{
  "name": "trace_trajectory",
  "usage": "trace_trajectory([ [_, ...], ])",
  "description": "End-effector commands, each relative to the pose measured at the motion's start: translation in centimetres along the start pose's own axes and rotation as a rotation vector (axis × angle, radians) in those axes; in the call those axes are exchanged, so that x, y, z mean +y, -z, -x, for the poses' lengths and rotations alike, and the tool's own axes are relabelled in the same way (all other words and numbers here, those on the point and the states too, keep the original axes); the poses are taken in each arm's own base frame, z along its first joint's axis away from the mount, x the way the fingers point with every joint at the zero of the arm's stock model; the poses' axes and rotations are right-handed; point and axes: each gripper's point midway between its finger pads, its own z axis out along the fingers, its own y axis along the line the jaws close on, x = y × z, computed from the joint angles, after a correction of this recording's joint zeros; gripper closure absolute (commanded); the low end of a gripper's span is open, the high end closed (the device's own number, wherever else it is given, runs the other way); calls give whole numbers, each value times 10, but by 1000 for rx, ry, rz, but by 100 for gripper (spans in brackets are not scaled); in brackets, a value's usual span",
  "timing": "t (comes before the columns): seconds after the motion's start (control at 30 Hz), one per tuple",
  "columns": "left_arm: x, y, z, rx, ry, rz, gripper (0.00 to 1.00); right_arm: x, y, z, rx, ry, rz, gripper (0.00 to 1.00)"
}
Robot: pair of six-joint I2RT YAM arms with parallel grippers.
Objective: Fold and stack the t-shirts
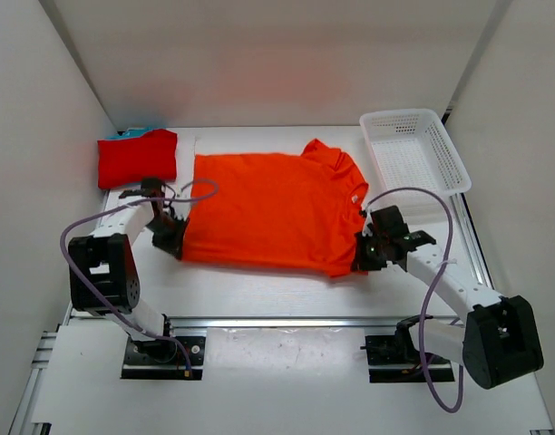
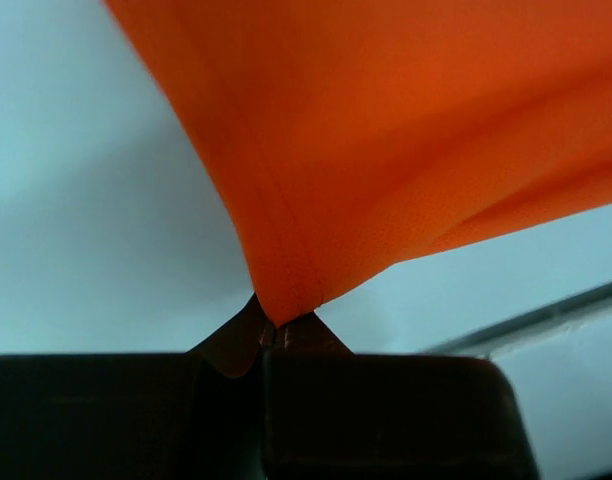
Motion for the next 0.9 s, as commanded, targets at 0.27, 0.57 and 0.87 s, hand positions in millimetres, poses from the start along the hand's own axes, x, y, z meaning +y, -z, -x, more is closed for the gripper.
trace_trajectory([
  [0.27,14,-2,-60,134,-4,109,100,0,-11,-1,34,7,59,100],
  [0.57,21,7,-41,90,88,97,100,18,-26,47,72,140,115,100],
  [0.87,29,9,-23,56,150,108,100,31,-35,92,40,197,124,100],
])
